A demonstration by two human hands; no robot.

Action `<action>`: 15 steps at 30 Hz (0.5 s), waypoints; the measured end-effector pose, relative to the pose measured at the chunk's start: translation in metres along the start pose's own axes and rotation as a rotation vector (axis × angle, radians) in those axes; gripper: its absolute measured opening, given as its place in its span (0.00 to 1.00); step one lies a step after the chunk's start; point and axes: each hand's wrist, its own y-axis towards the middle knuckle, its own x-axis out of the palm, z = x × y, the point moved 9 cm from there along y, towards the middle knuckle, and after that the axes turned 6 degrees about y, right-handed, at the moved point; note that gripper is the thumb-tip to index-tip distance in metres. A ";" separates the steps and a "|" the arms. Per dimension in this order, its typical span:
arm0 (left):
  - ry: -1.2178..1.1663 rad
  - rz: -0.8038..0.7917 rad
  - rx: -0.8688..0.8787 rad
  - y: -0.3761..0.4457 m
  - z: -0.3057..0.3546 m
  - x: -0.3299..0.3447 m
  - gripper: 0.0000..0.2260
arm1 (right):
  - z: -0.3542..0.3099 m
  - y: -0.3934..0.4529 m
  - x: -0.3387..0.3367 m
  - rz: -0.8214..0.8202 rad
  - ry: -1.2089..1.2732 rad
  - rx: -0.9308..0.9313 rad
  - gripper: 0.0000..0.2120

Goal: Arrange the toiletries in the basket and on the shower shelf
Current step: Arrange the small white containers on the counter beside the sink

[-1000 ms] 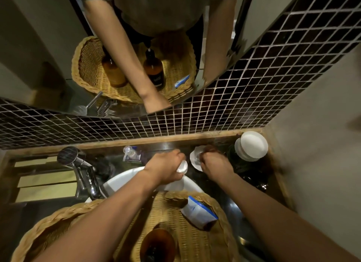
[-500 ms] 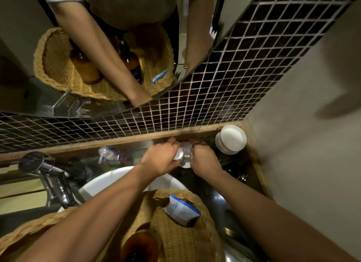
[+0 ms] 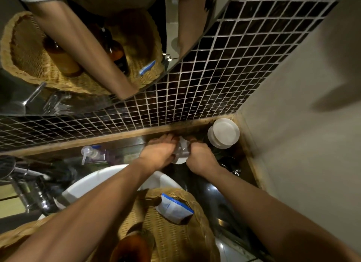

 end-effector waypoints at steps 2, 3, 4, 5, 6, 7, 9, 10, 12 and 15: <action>-0.041 -0.003 0.003 0.000 -0.002 0.004 0.22 | 0.000 0.001 0.002 -0.017 0.039 0.015 0.14; -0.057 -0.010 0.006 0.001 -0.002 0.005 0.23 | 0.000 0.000 0.003 -0.025 0.061 0.024 0.13; -0.071 -0.011 0.010 0.001 -0.002 0.007 0.23 | 0.000 0.000 0.004 -0.033 0.082 0.033 0.13; -0.083 -0.006 0.011 0.002 -0.002 0.007 0.24 | 0.000 -0.001 0.005 -0.038 0.100 0.040 0.13; -0.097 0.002 0.010 0.003 -0.002 0.008 0.24 | 0.000 -0.001 0.005 -0.040 0.115 0.046 0.14; -0.117 -0.003 0.003 0.004 -0.002 0.009 0.24 | -0.001 -0.002 0.005 -0.040 0.127 0.053 0.14; -0.184 -0.019 -0.026 0.006 -0.004 0.013 0.24 | -0.001 -0.003 0.004 -0.042 0.146 0.060 0.14; -0.222 -0.020 -0.038 0.005 -0.005 0.013 0.24 | -0.002 -0.003 0.003 -0.044 0.155 0.056 0.14; -0.207 0.011 0.006 0.003 0.000 0.010 0.24 | -0.006 -0.004 0.001 -0.047 0.183 0.033 0.14; -0.148 0.037 0.063 0.002 0.004 0.009 0.24 | -0.008 -0.005 -0.002 -0.048 0.250 0.025 0.17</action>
